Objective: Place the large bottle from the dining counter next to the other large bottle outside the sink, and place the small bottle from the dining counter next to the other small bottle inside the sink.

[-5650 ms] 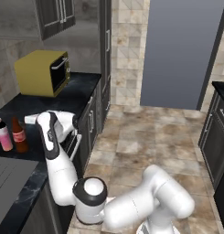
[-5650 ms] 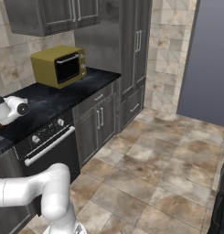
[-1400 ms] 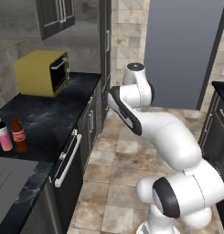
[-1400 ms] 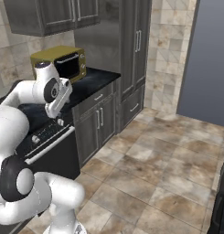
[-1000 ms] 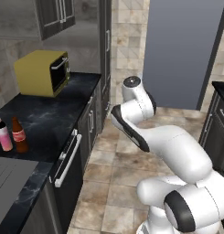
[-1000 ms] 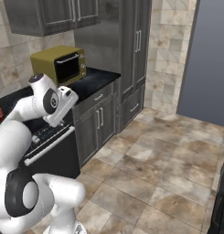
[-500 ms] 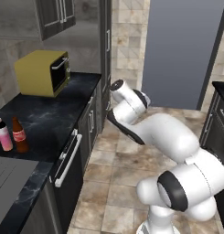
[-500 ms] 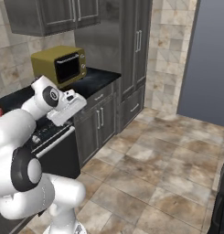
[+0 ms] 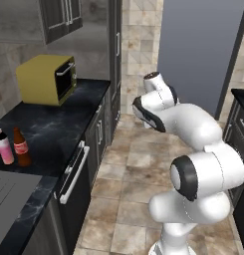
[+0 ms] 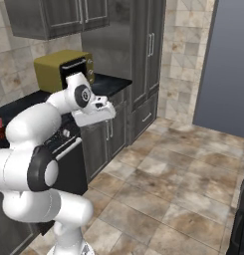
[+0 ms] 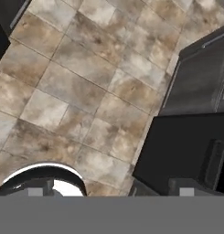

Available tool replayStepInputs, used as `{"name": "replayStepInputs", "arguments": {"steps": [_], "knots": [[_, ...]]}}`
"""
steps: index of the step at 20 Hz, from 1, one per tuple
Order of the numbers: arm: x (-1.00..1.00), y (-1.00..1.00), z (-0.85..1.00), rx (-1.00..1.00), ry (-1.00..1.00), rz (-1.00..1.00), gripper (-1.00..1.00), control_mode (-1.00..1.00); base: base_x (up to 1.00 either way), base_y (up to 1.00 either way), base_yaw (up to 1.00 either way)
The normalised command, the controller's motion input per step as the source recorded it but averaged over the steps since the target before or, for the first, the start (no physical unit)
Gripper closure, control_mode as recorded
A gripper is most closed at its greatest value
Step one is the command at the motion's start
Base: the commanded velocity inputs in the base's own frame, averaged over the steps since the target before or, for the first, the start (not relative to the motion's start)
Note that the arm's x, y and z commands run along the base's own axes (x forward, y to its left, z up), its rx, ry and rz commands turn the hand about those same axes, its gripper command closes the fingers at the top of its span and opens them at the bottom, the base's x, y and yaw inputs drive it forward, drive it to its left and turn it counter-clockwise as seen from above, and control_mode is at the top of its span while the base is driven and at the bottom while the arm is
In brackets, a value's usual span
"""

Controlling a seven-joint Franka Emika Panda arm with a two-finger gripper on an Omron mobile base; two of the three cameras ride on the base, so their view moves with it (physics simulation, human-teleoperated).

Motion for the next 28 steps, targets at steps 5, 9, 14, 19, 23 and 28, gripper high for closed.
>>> {"name": "replayStepInputs", "arguments": {"steps": [5, 9, 14, 19, 23, 28], "knots": [[0.00, -0.33, 0.00, 0.48, -0.11, -0.14, -1.00, -1.00, 0.00, 0.00, 0.00], [0.00, -0.01, 0.00, 0.34, -0.11, -0.10, -1.00, -1.00, 0.00, 0.00, 0.00], [0.00, 0.08, 0.00, 0.16, -0.08, -0.08, -1.00, -1.00, 0.00, 0.00, 0.00], [-0.14, 0.26, -0.08, 0.03, -0.04, -0.02, -1.00, -1.00, 0.00, 0.00, 0.00], [-0.34, 0.34, -0.02, 0.00, -0.04, 0.00, -1.00, -1.00, 0.00, 0.00, 0.00], [-0.39, 0.10, 0.00, -0.01, -0.01, 0.00, -1.00, -1.00, 0.00, 0.00, 0.00]]}}
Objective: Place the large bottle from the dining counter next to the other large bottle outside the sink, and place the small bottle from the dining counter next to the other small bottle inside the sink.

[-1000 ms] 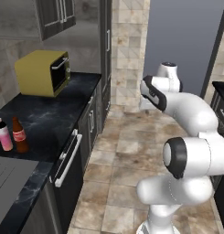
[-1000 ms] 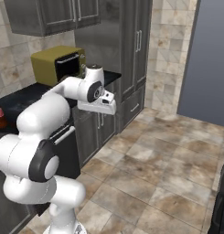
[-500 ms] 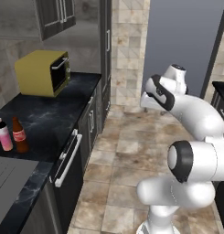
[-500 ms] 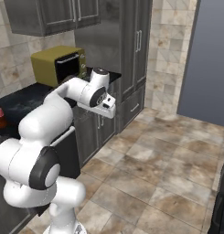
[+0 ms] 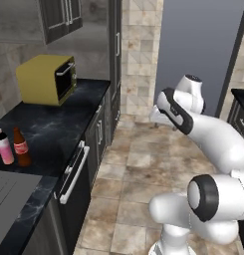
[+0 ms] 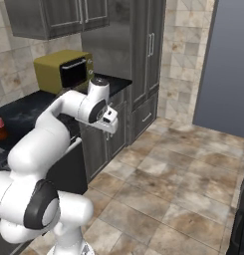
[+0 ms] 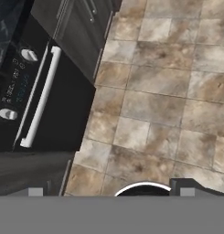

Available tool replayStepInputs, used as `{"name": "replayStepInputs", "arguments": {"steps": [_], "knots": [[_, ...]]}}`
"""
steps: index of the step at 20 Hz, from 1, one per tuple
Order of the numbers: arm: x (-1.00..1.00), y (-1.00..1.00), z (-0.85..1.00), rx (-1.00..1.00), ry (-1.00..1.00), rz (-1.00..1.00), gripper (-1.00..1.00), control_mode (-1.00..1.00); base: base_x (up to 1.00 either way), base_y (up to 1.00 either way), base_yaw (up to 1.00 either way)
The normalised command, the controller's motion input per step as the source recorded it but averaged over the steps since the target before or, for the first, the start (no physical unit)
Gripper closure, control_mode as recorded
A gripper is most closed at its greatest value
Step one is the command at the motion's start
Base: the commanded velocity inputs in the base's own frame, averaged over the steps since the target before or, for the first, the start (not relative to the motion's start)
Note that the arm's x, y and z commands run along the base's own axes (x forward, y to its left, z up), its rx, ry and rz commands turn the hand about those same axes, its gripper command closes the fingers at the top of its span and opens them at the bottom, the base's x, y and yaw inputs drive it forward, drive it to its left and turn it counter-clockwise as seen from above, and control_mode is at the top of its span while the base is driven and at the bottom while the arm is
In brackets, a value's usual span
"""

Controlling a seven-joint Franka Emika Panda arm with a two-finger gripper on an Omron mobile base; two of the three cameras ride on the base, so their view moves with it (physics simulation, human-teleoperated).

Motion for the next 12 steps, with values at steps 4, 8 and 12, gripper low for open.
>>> {"name": "replayStepInputs", "arguments": {"steps": [4, 8, 12], "knots": [[-0.23, 0.00, -0.01, -0.11, 0.00, 0.00, -1.00, -1.00, 0.00, 0.00, 0.00], [-0.06, 0.00, -0.01, -0.21, 0.00, 0.00, -1.00, -1.00, 0.00, 0.00, 0.00], [0.00, 0.00, 0.00, -0.20, 0.00, 0.02, -1.00, -1.00, 0.00, 0.00, 0.00]]}}
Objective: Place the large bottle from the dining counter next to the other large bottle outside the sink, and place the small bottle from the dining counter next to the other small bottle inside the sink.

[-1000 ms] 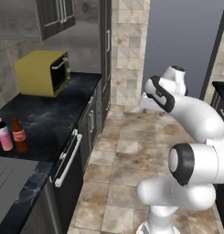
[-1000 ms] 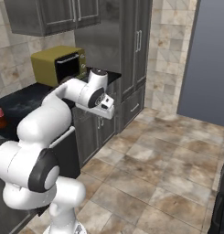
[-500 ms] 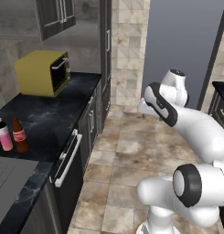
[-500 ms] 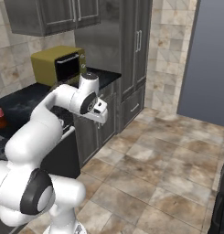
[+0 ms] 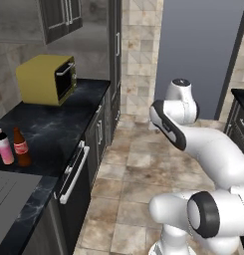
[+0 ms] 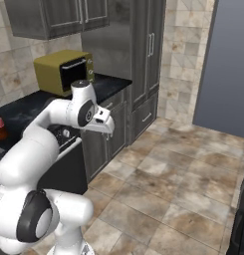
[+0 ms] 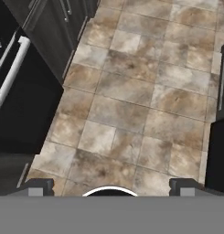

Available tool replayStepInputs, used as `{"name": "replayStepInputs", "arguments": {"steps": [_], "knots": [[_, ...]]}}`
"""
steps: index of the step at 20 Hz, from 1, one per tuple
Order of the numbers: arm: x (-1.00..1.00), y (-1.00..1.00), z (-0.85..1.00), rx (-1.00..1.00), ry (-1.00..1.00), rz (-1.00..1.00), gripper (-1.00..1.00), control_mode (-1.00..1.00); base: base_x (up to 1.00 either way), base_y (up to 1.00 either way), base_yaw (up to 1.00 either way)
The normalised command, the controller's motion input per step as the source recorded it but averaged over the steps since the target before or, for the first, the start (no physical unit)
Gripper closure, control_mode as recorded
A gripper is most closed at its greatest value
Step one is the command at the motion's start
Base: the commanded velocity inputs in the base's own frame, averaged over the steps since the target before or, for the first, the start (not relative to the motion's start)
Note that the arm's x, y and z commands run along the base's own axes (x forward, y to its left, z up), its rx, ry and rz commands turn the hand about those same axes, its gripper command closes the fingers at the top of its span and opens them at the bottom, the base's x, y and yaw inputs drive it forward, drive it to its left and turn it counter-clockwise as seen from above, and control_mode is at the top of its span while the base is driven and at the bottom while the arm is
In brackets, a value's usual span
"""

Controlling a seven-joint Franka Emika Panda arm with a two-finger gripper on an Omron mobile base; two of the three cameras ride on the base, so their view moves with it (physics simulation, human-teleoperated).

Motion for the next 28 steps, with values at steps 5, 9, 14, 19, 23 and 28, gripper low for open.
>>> {"name": "replayStepInputs", "arguments": {"steps": [5, 9, 14, 19, 23, 28], "knots": [[-0.03, -0.02, -0.06, -0.03, 0.00, 0.01, -1.00, -1.00, 0.00, 0.00, 0.00], [-0.15, 0.00, -0.04, 0.02, 0.00, 0.00, -1.00, -1.00, 0.00, 0.00, 0.00], [-0.09, 0.00, 0.00, 0.06, 0.00, 0.00, -1.00, -1.00, 0.00, 0.00, 0.00], [-0.04, 0.00, 0.00, 0.03, 0.00, 0.00, -1.00, 1.00, -0.20, 0.00, 0.00], [0.00, 0.00, 0.00, 0.00, 0.00, 0.00, -1.00, 1.00, -0.55, 0.01, 0.00], [0.00, 0.00, 0.00, 0.00, 0.00, 0.00, -1.00, 1.00, -0.57, 0.17, 0.00]]}}
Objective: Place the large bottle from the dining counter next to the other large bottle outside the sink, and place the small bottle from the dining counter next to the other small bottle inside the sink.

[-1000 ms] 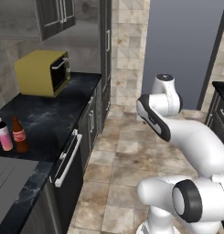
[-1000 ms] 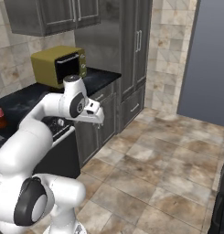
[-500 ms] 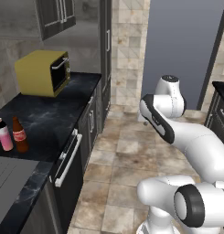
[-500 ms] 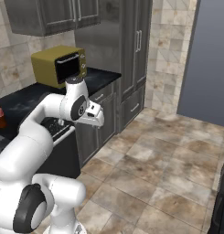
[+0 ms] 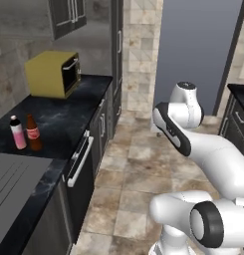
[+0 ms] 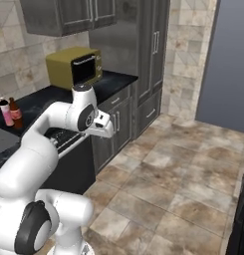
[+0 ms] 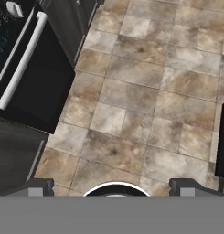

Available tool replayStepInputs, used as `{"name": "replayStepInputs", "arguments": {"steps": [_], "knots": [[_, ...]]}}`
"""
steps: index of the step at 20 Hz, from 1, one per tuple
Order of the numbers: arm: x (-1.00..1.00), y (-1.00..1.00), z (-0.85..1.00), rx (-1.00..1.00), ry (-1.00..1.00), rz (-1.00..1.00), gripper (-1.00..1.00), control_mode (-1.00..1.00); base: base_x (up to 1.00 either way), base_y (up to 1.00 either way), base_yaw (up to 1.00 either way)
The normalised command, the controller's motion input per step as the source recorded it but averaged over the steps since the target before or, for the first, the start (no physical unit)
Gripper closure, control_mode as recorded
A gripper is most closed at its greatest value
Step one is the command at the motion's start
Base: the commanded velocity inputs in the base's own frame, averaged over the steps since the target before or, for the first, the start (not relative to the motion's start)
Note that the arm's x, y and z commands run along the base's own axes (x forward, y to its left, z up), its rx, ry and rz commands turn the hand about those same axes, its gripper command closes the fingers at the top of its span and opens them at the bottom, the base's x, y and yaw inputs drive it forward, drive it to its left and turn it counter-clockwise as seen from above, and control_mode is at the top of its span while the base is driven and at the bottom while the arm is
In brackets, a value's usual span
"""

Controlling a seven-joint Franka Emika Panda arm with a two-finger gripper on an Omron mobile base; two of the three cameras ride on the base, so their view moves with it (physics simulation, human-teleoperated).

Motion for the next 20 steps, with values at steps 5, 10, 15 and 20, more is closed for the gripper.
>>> {"name": "replayStepInputs", "arguments": {"steps": [5, 10, 15, 20], "knots": [[0.00, 0.00, 0.00, 0.00, 0.00, 0.00, -1.00, 1.00, -0.24, 0.07, -0.04], [0.00, 0.00, 0.00, 0.00, 0.00, 0.00, -1.00, 1.00, 0.00, 0.00, 0.06], [0.00, 0.00, 0.00, 0.00, 0.00, 0.00, -1.00, 1.00, 0.00, 0.00, 0.36], [0.00, 0.00, 0.00, 0.00, 0.00, 0.00, -1.00, 1.00, -0.01, -0.01, 0.42]]}}
